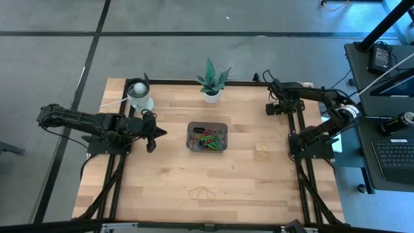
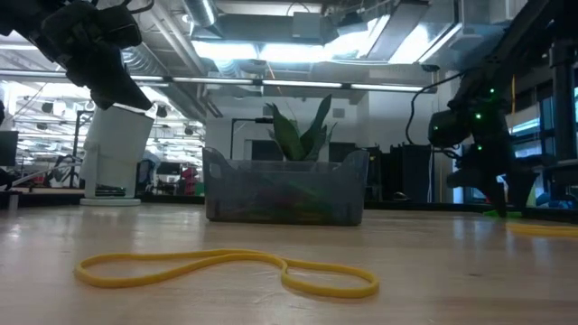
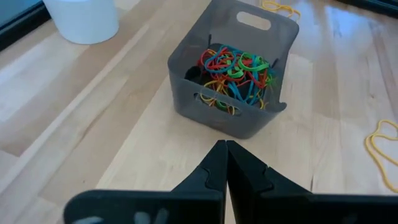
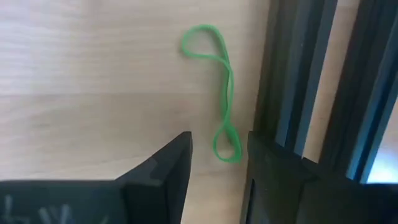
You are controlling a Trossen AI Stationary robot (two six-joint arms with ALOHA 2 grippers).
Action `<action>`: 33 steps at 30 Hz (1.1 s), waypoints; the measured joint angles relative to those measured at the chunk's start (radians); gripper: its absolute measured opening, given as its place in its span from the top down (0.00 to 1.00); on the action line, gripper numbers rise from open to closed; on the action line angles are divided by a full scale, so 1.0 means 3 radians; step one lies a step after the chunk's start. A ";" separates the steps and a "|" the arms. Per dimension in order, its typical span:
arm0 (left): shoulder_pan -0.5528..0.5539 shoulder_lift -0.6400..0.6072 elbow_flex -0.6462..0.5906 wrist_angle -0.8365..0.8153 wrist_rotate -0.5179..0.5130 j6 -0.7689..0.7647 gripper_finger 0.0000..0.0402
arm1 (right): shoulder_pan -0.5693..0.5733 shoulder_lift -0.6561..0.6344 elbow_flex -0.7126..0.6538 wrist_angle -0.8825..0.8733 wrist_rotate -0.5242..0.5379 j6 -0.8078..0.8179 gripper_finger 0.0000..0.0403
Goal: Pick and place rubber bands into bin
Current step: Put the green rubber band into the black bin
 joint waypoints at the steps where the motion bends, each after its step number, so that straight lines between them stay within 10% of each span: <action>1: 0.0000 0.0000 0.0000 -0.0001 0.0000 -0.0004 1.00 | -0.0017 -0.0004 -0.0012 0.0035 -0.0001 0.0003 0.60; 21: 0.0000 0.0001 -0.0001 0.0053 -0.0007 -0.0104 1.00 | -0.0237 -0.0139 -0.0131 0.0326 -0.0374 -0.0356 0.99; 33: 0.0001 0.0001 -0.0001 0.0050 -0.0035 0.0273 1.00 | 0.0446 -0.1740 -0.0133 -0.0346 -0.0523 0.0000 1.00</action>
